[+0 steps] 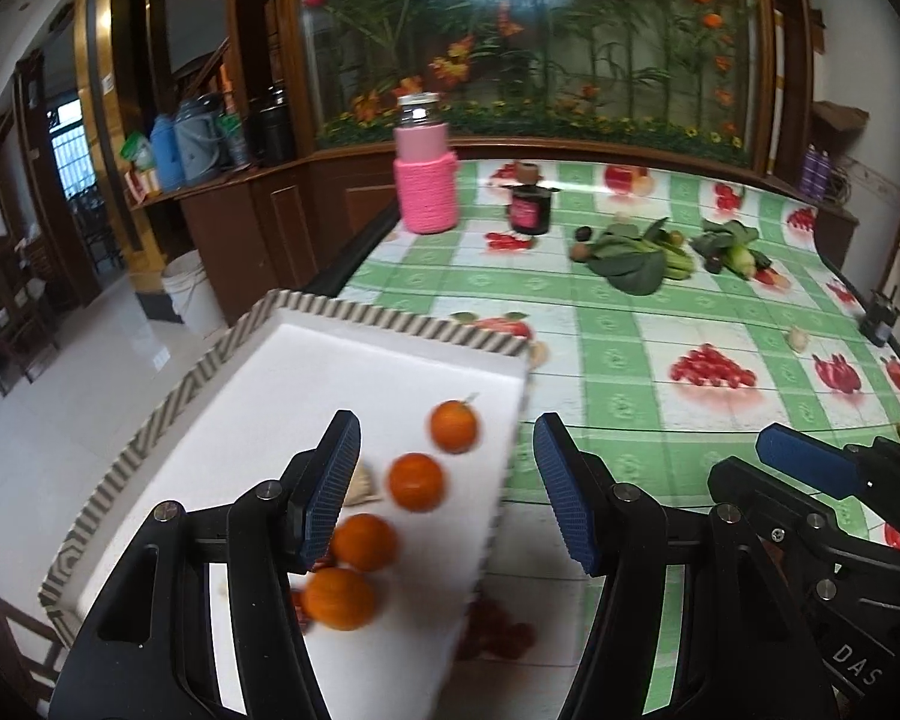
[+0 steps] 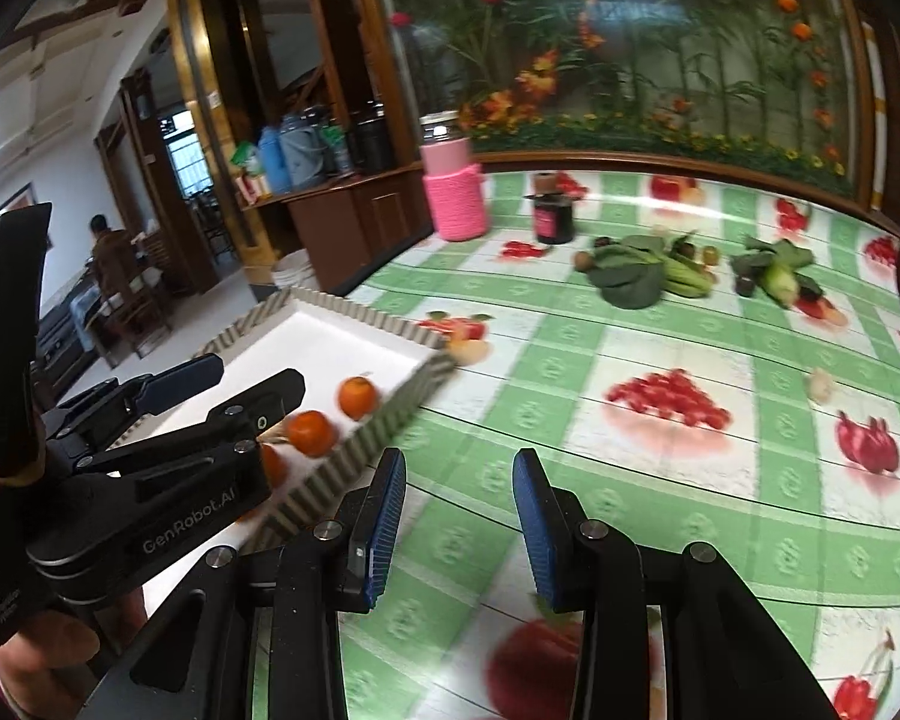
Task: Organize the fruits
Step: 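Move both open tools back over the tablecloth, then grasp a brown round fruit with the right tool while the left tool grasps a beige round bundle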
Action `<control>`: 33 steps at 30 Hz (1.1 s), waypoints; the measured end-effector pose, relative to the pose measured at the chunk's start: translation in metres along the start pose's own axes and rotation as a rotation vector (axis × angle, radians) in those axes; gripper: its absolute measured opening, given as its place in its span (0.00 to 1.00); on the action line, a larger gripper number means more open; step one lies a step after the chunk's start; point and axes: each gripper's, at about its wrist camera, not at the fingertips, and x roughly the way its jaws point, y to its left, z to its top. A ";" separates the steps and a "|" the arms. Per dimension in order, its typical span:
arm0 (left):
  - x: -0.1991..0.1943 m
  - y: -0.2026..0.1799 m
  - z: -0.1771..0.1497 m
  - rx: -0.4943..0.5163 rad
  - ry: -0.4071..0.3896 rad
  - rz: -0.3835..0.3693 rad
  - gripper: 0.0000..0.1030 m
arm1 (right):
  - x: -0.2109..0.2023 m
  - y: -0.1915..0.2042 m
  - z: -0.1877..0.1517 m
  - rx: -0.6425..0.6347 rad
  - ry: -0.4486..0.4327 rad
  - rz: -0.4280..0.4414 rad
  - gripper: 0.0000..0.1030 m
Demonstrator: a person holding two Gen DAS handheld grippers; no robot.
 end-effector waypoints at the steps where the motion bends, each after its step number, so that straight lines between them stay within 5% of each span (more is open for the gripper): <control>1: 0.001 -0.007 0.000 0.005 0.000 -0.008 0.59 | -0.001 -0.004 0.000 0.005 0.000 -0.006 0.35; 19: 0.014 -0.098 -0.003 0.111 0.065 -0.165 0.59 | -0.015 -0.094 -0.026 0.152 0.031 -0.117 0.35; 33: 0.036 -0.156 0.007 0.139 0.140 -0.321 0.59 | -0.077 -0.258 -0.052 0.401 0.049 -0.524 0.37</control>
